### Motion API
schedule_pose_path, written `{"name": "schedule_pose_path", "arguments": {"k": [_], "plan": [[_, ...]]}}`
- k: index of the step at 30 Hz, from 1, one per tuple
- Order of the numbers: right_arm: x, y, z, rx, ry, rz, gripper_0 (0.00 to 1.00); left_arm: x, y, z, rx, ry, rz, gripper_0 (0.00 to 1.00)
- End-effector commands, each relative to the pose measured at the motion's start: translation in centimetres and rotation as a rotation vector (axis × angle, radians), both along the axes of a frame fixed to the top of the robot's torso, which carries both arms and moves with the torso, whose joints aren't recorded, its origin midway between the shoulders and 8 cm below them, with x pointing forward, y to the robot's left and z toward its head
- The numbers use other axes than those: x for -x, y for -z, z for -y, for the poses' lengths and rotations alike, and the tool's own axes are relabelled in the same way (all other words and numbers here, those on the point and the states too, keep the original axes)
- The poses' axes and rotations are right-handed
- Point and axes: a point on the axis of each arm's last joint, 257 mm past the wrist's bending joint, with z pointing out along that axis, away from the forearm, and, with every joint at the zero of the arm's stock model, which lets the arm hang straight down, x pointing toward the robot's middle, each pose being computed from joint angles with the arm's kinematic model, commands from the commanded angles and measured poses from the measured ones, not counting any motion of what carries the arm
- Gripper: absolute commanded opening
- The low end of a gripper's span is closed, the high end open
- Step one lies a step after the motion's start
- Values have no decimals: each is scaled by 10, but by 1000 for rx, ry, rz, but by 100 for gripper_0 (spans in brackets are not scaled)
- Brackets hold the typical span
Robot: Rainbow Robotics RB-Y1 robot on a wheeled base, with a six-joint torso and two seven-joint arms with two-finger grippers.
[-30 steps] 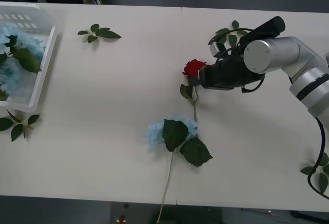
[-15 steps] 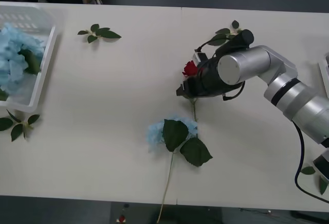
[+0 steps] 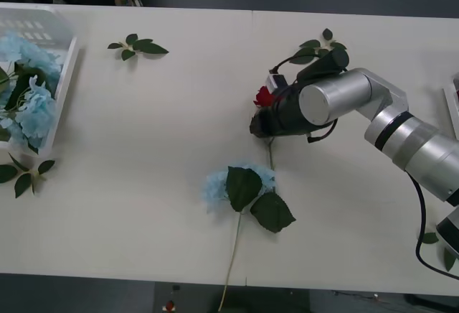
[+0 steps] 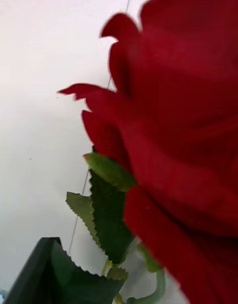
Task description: Put the red flowers into the right box and the blue flowers into the left box
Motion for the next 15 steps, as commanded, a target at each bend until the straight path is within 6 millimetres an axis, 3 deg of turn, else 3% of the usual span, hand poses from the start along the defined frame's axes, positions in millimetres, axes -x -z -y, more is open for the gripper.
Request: {"name": "schedule_pose_path", "arguments": {"k": [1,3,5,10,15], "plan": [[3,3,-8,-2,-2,-8,41,13,-75,-6,-54,69,47,92],[2,3,-8,-1,-2,-7,25,19,-87,5,-39,110,46,93],[2,3,-6,4,-4,-3,9,23,-99,29,-27,176,51,93],[0,3,-2,18,-10,6,0,14,-100,80,-15,275,74,92],[-3,1,7,25,-2,11,0,-1,-74,149,101,319,60,92]]}}
